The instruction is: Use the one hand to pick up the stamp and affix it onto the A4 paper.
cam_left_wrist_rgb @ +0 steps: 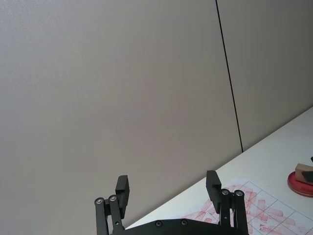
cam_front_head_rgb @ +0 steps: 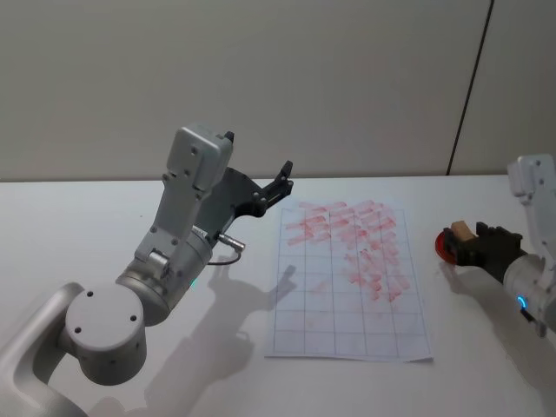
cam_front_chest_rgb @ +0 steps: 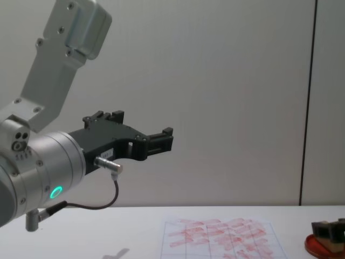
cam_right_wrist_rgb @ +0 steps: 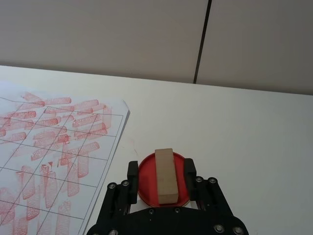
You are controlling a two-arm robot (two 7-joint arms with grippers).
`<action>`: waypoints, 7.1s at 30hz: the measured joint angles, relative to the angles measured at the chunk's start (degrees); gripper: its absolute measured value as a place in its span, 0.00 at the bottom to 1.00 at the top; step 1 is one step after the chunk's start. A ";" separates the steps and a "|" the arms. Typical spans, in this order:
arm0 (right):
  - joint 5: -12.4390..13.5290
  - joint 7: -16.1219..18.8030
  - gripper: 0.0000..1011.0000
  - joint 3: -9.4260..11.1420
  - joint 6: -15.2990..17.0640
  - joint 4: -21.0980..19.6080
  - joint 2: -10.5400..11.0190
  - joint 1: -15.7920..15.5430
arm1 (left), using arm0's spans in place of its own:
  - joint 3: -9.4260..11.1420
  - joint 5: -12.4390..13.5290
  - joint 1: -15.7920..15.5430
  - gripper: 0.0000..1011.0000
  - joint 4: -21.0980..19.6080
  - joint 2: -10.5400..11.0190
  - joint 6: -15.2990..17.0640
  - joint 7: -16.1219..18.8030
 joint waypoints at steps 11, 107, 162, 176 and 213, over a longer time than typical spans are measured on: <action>-0.76 -0.63 0.23 -0.11 0.53 1.42 -0.51 0.81 | 0.00 0.00 0.00 0.99 0.00 0.00 0.00 0.00; -7.02 8.86 0.21 -8.19 15.10 -9.49 -5.39 -2.75 | 0.00 0.00 0.00 0.99 0.00 0.00 0.00 0.00; -4.12 8.93 0.21 -6.86 10.34 -9.71 -4.74 -3.95 | 0.00 0.00 0.00 0.99 0.00 0.00 0.00 0.00; -1.83 7.50 0.21 -4.35 7.74 -18.15 -2.92 -4.31 | 0.00 0.00 0.00 0.99 0.00 0.00 0.00 0.00; -3.16 2.24 0.21 0.72 5.51 -3.75 -0.93 1.28 | 0.00 0.00 0.00 0.99 0.00 0.00 0.00 0.00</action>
